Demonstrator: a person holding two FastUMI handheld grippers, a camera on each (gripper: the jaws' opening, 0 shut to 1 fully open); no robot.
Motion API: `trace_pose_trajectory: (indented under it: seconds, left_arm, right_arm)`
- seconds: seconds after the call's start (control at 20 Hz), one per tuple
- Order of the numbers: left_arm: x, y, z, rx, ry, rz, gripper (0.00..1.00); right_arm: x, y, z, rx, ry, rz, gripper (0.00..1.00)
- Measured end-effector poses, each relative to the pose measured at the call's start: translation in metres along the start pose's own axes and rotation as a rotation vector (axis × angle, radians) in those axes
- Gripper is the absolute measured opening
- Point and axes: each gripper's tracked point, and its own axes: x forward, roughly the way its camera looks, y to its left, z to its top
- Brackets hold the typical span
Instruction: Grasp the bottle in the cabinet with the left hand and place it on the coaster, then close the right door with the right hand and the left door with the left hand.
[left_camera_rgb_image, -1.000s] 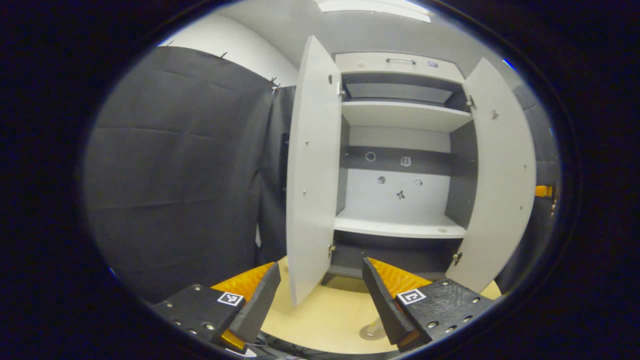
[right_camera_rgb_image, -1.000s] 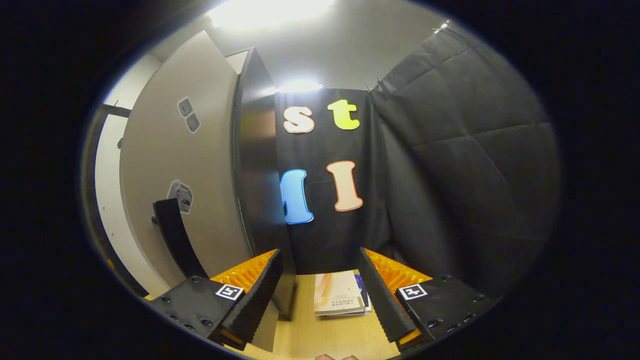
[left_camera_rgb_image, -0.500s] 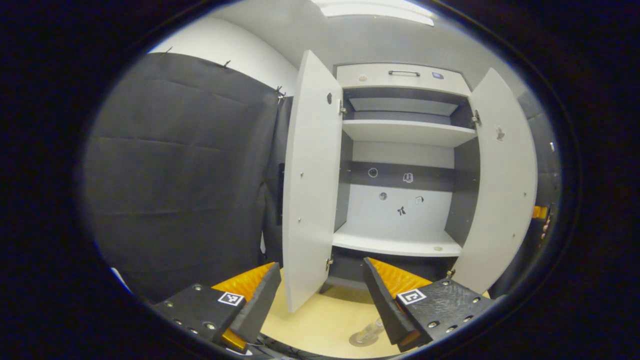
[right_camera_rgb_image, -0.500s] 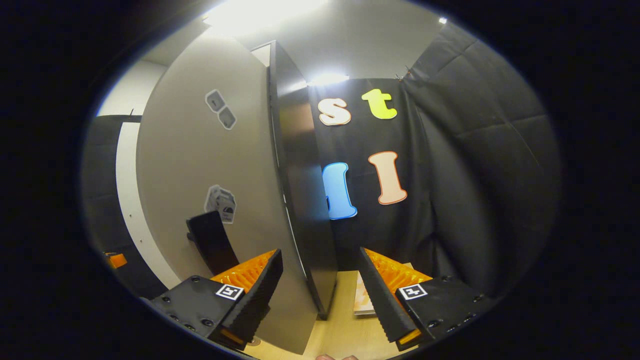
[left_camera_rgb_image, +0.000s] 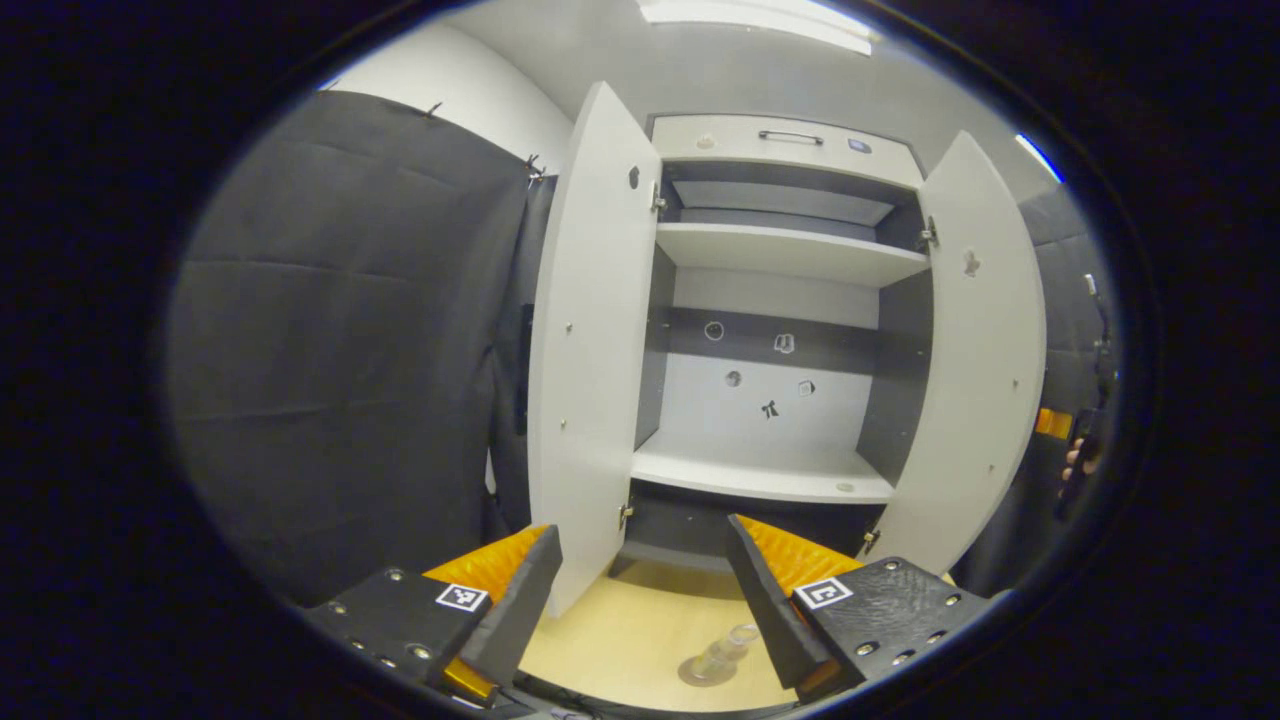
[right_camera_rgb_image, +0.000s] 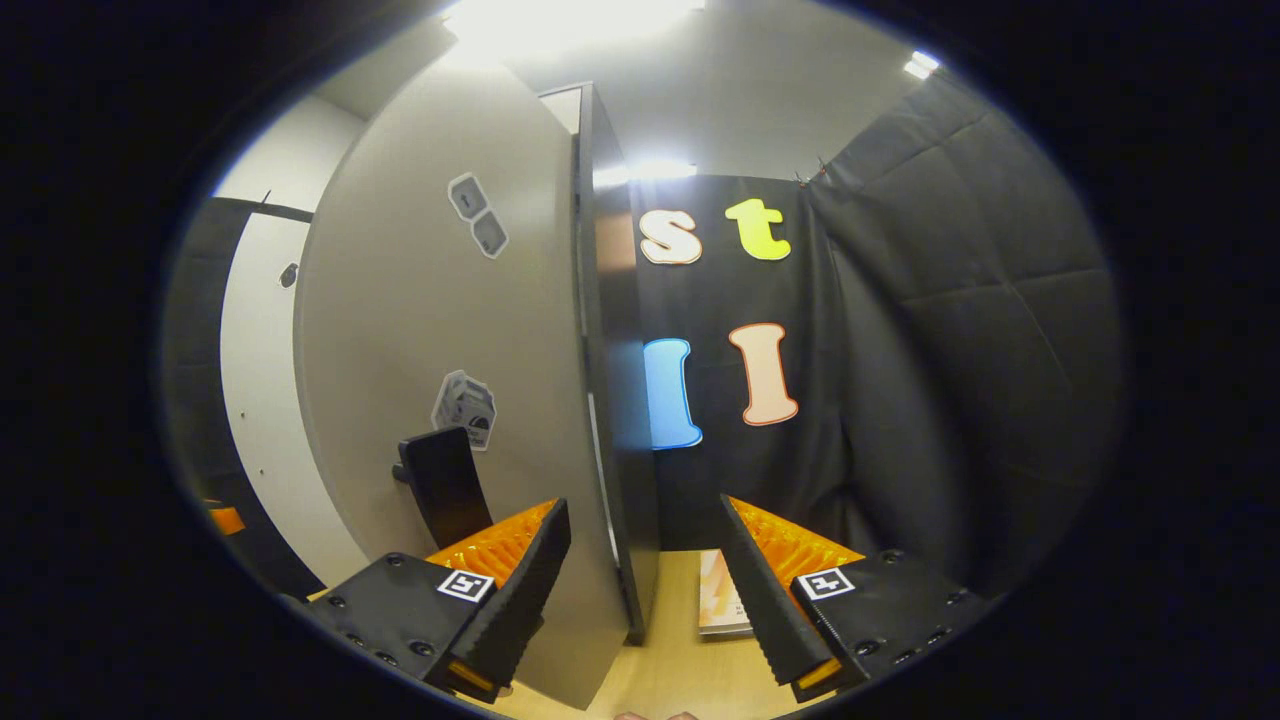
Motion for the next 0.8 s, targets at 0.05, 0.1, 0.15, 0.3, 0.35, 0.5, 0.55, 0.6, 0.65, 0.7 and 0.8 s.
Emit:
trace_pose_trajectory:
  seconds: [0.05, 0.1, 0.15, 0.3, 0.35, 0.5, 0.55, 0.6, 0.65, 0.7, 0.8]
  left_arm:
    - [0.0, 0.003, 0.0, -0.003, -0.004, -0.001, 0.95]
    - [0.001, 0.006, 0.002, -0.004, -0.005, 0.001, 0.96]
    - [0.001, 0.01, 0.001, -0.007, -0.005, 0.003, 0.95]
    - [-0.002, 0.025, -0.001, -0.017, -0.001, 0.023, 0.95]
    - [-0.003, 0.031, -0.002, -0.019, 0.002, 0.037, 0.96]
    - [-0.011, 0.05, 0.0, -0.019, -0.007, 0.079, 0.96]
    - [-0.015, 0.056, -0.001, -0.017, -0.011, 0.093, 0.96]
    - [-0.018, 0.063, 0.001, -0.016, -0.015, 0.109, 0.95]
    - [-0.022, 0.07, 0.001, -0.017, -0.02, 0.124, 0.95]
    - [-0.026, 0.077, 0.002, -0.02, -0.025, 0.141, 0.96]
    - [-0.033, 0.091, 0.003, -0.034, -0.032, 0.172, 0.95]
  right_arm:
    - [0.002, 0.009, -0.002, 0.015, -0.001, 0.008, 0.94]
    - [0.004, 0.017, -0.004, 0.028, 0.002, 0.014, 0.94]
    - [0.007, 0.025, -0.007, 0.049, 0.008, 0.028, 0.94]
    - [0.017, 0.055, -0.014, 0.127, 0.025, 0.088, 0.94]
    - [0.02, 0.066, -0.017, 0.145, 0.032, 0.105, 0.94]
    - [0.039, 0.107, -0.019, 0.139, 0.041, 0.171, 0.94]
    - [0.046, 0.117, -0.018, 0.122, 0.037, 0.191, 0.91]
    - [0.051, 0.125, -0.02, 0.121, 0.036, 0.197, 0.91]
    - [0.053, 0.135, -0.022, 0.129, 0.029, 0.208, 0.94]
    - [0.054, 0.144, -0.022, 0.135, 0.025, 0.214, 0.91]
    - [0.053, 0.142, -0.021, 0.119, 0.0, 0.187, 0.94]
